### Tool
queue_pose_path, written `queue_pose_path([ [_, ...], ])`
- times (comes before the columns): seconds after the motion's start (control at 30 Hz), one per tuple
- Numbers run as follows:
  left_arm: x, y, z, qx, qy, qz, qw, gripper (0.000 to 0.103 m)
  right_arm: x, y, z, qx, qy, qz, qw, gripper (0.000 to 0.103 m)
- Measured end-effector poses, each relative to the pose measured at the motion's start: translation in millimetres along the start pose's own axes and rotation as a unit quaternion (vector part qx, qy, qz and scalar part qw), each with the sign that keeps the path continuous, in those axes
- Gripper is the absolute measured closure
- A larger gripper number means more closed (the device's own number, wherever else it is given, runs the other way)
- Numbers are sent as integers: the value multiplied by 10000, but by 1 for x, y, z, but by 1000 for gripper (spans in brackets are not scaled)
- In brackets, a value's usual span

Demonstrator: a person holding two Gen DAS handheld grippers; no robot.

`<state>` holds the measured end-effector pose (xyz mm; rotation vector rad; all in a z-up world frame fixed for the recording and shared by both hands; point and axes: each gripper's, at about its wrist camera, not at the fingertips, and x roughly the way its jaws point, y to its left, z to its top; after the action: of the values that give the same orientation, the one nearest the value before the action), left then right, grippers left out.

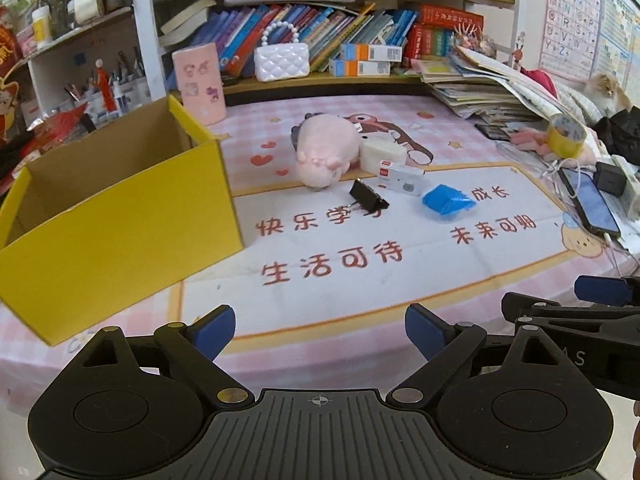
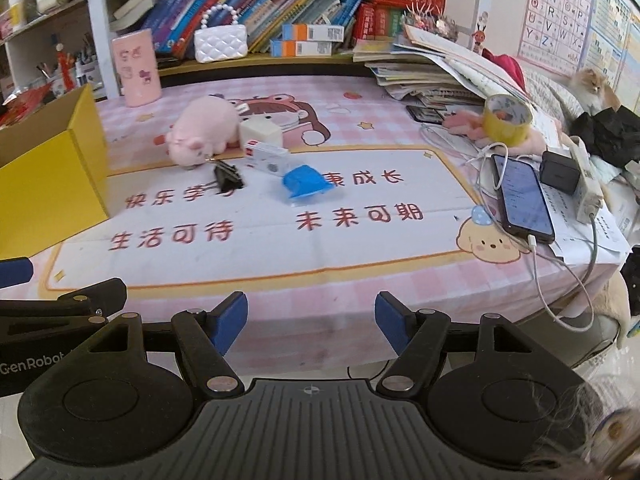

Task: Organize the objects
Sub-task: 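Move both open grippers back toward the pig, clip and blue item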

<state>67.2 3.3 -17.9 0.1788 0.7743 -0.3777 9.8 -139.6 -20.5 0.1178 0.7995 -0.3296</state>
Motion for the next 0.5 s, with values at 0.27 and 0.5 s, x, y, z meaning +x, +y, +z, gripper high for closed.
queue_pose_path([
  [0.27, 32, -15, 25, -127, 132, 94, 9998, 9, 37, -25, 30, -36, 88, 89, 9999, 34],
  [0.5, 56, -20, 42, -421, 252, 257, 9985, 9, 72, -39, 52, -229, 125, 234, 9994, 35],
])
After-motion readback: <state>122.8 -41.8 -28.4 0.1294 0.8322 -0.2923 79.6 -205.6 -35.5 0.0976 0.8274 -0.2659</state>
